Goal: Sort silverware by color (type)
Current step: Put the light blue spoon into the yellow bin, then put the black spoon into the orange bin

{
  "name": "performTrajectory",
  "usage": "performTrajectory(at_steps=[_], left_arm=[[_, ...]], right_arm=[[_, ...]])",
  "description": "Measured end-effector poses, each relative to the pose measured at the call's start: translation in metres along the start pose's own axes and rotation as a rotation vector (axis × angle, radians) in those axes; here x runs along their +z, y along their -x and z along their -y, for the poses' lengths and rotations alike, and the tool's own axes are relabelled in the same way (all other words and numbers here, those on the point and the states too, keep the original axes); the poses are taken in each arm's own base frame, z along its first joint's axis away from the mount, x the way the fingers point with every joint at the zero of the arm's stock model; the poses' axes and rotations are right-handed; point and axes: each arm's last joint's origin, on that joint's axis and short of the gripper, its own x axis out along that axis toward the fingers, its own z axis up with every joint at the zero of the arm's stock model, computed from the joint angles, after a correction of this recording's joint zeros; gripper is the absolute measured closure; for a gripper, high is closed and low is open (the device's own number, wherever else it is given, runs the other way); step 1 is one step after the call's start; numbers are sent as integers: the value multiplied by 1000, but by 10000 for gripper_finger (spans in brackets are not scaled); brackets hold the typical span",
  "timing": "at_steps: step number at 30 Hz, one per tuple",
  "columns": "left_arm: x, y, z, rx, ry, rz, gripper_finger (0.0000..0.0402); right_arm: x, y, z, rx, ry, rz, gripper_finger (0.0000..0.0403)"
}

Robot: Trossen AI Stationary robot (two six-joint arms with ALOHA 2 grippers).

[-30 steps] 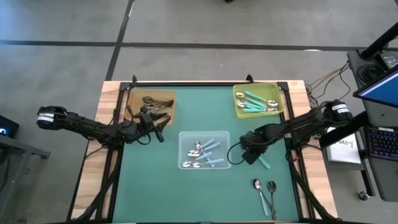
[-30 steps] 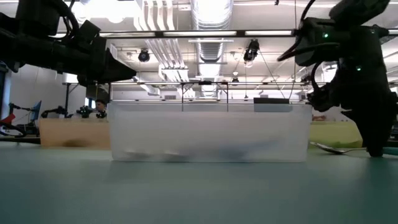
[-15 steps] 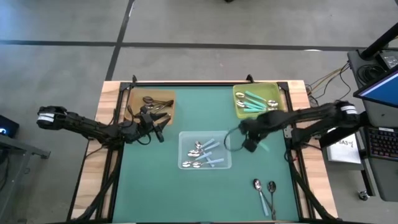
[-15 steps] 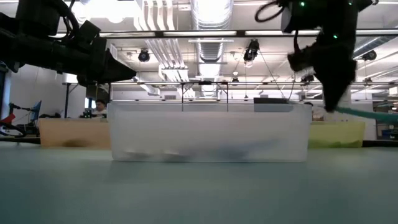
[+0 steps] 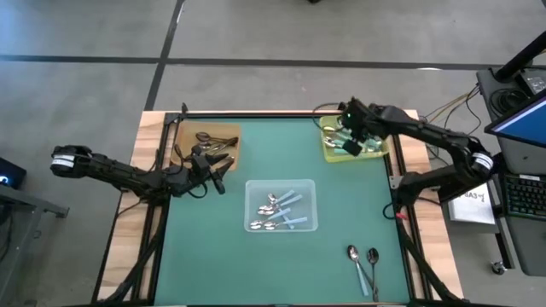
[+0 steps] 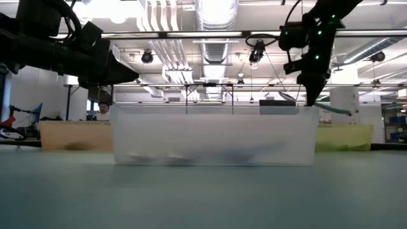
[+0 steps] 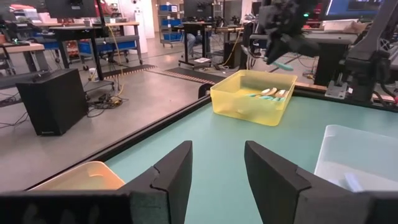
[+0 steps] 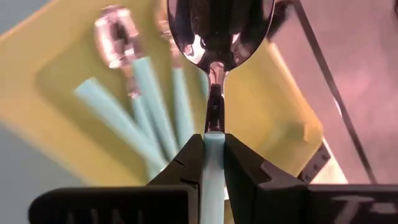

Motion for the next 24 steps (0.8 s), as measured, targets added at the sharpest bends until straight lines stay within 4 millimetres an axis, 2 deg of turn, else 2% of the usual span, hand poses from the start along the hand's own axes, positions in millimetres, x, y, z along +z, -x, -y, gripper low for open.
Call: performTrajectory(at_steps=[2, 6, 9, 12, 17, 24], left_arm=[[0, 0, 0, 0, 2, 0, 269], [0, 0, 0, 0, 4, 0, 269], [0, 0, 0, 0, 4, 0, 269], [0, 0, 0, 0, 4, 0, 269], [0, 0, 0, 0, 4, -1, 269], [0, 0, 0, 0, 3, -1, 269]], right_arm=[[4, -7, 9, -11, -31, -23, 363], [8, -16, 16, -13, -58, -82, 308], [8, -10, 16, 5, -106, -120, 270], [1, 2, 7, 94, -166, -203, 250], [-16, 28, -28, 204, -231, -228, 247], [-43, 58, -100, 304, -252, -221, 266]])
